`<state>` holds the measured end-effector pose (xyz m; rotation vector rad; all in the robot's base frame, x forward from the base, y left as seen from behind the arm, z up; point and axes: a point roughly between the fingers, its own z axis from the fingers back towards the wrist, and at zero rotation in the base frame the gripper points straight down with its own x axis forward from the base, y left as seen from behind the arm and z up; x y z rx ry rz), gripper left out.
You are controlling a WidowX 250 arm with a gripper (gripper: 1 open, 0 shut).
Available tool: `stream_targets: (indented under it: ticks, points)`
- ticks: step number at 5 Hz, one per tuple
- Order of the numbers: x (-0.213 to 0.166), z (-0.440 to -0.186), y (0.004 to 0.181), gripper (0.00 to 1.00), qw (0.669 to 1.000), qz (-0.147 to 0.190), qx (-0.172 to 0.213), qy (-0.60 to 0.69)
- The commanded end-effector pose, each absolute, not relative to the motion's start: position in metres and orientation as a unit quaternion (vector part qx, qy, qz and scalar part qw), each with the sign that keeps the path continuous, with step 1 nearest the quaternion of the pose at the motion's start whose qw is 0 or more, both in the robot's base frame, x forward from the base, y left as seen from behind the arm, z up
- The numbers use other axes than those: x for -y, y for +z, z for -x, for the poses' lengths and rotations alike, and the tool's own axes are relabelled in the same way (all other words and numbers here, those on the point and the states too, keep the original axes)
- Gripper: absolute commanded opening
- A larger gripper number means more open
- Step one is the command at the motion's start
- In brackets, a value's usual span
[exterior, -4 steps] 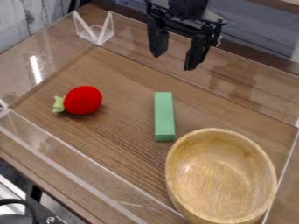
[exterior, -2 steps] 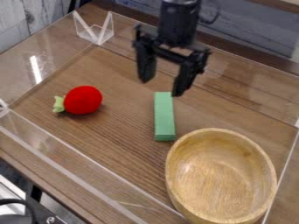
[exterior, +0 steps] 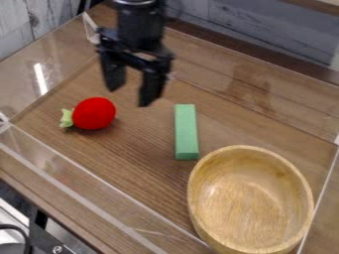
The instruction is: Move the red object to the right side of the table
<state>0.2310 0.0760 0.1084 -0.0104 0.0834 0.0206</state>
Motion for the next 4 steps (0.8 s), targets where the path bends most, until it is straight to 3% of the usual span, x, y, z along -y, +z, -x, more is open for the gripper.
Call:
stream_targets:
  ticks: [1, 2, 4]
  points:
    - [-0.118, -0.222, 0.119, 1.0, 1.0, -0.01, -0.005, 0.02]
    - [-0.15, -0.213, 0.112, 1.0, 0.999, -0.011, 0.001, 0.032]
    - [-0.132, -0.213, 0.101, 1.0, 1.0, -0.005, 0.003, 0.024]
